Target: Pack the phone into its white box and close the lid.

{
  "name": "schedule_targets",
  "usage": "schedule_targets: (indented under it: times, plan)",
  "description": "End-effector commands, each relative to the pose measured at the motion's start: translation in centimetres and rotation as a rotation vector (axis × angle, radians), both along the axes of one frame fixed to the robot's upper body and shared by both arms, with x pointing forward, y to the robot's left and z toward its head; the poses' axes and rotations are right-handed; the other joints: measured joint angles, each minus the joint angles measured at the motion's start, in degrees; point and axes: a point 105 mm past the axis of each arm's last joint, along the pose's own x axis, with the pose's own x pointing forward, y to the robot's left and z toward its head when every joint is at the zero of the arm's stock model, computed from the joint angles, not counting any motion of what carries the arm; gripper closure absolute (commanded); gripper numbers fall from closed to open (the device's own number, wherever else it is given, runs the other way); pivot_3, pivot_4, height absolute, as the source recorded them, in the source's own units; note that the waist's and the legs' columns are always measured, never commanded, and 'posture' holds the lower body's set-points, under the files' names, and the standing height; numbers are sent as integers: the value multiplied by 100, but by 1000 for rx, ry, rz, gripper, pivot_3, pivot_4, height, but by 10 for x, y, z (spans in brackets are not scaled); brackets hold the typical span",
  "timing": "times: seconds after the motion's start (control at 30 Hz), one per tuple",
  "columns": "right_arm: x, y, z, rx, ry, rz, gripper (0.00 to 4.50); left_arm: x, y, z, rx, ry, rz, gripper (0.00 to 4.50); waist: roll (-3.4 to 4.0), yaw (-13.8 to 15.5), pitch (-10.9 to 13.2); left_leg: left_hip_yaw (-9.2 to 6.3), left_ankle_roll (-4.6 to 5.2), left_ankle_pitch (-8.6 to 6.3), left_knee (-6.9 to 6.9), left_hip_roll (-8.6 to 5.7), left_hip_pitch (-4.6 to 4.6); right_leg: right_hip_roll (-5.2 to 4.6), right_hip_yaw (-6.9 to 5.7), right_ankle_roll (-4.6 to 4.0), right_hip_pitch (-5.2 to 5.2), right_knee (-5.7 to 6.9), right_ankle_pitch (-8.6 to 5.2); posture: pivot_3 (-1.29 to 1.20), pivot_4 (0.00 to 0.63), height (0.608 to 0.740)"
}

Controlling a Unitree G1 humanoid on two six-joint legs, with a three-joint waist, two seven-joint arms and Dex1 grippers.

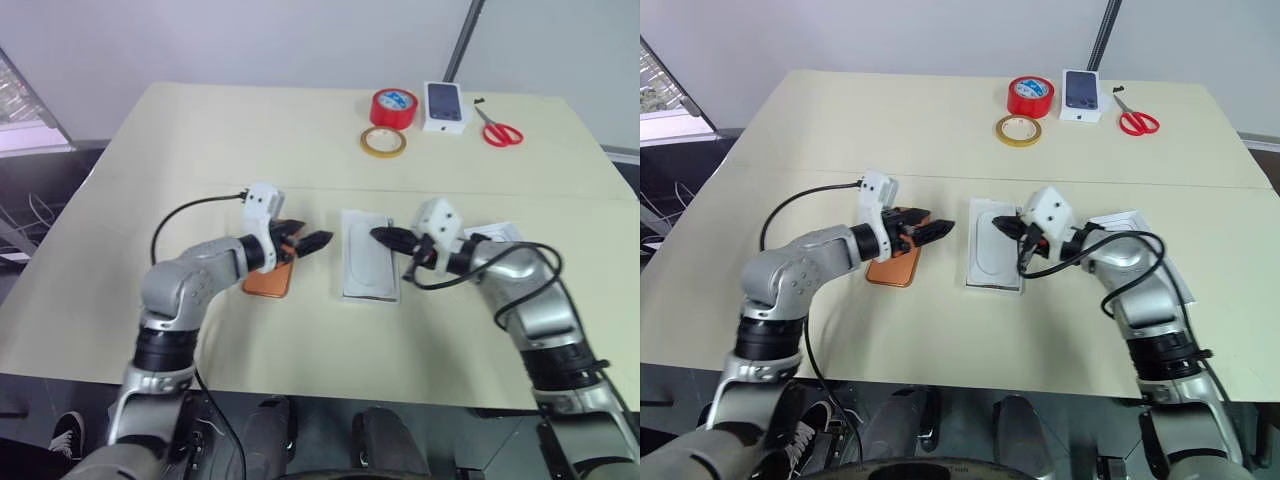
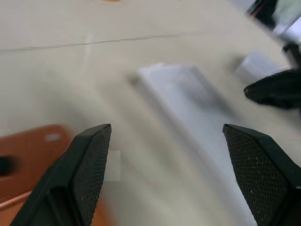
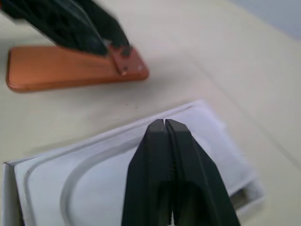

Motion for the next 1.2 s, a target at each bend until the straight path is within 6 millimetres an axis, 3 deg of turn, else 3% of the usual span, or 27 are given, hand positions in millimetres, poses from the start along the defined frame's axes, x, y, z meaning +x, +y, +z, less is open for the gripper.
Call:
schedule_targets:
  times: [0.03, 0.2, 0.3, 0.5, 0.57, 0.7, 0.83, 0.9, 1.0, 1.1, 1.2]
  plan:
    - [12, 8, 5, -76, -105, -12, 4466, 0, 19, 20, -14, -151, -10, 516, 0, 5, 0, -1, 0, 0, -1, 0, -1, -2, -2, -1, -2, 0, 0, 0, 150, 740]
    - [16, 8, -12, -172, -86, 3, 4466, 9, 45, 20, -9, -200, 74, 516, 0, 16, 0, -2, 26, -15, -6, 0, -2, -4, -2, -2, -6, 0, 0, 0, 150, 740]
    - [8, 2, -28, -271, -46, 48, 4466, 6, 44, 23, -35, -208, 67, 516, 0, 8, 0, -2, 28, -16, -6, 0, -4, -5, -2, -1, -9, 0, 1, 0, 150, 740]
    - [-8, -11, -40, -398, 40, 109, 4466, 7, 41, 18, -25, -214, 77, 516, 0, -6, 0, -3, 30, -17, -6, 2, -2, -2, -3, -1, -5, 2, 1, 0, 150, 740]
    - [-9, -12, -36, -401, 41, 109, 4466, 6, 39, 19, -34, -213, 72, 516, 0, -5, 0, -3, 30, -17, -5, 2, -1, -2, -3, -1, -5, 3, 1, 0, 150, 740]
    - [-17, 5, -24, -289, 56, 158, 4466, 8, 38, 19, -43, -218, 70, 516, -1, 7, 0, -4, 31, -17, -4, 2, -2, -3, -3, -1, -4, 3, 1, 0, 150, 740]
    - [-16, 7, -25, -295, 39, 155, 4466, 10, 39, 17, -40, -202, 74, 516, 0, -12, 0, -4, 31, -17, -5, 2, -2, -3, -3, -1, -7, 5, 1, 0, 150, 740]
    - [-1, 9, -7, -257, -58, 95, 4466, 13, 50, 12, -73, -91, 105, 516, -1, -19, 0, -4, 31, -17, -5, 2, -2, -3, -3, -1, -7, 5, 1, 0, 150, 740]
    - [12, 10, 11, -187, -115, 27, 4466, 15, 61, 14, -79, -61, 135, 516, 0, -94, 3, -6, 31, -17, -6, 2, -4, 1, -2, 0, -17, 13, 1, 0, 150, 740]
    - [13, 30, 40, -55, -166, 67, 4466, 13, 84, 14, -122, 42, 192, 516, -4, -146, 6, -6, 30, -16, -10, 3, -5, 3, -3, 0, -20, 12, 0, 0, 150, 740]
    - [5, 58, 38, -18, -114, 154, 4466, 7, 99, -1, -159, 219, 209, 516, -4, -151, 5, -6, 18, -8, -31, 4, -2, 7, -1, 0, -29, 15, 1, 0, 150, 740]
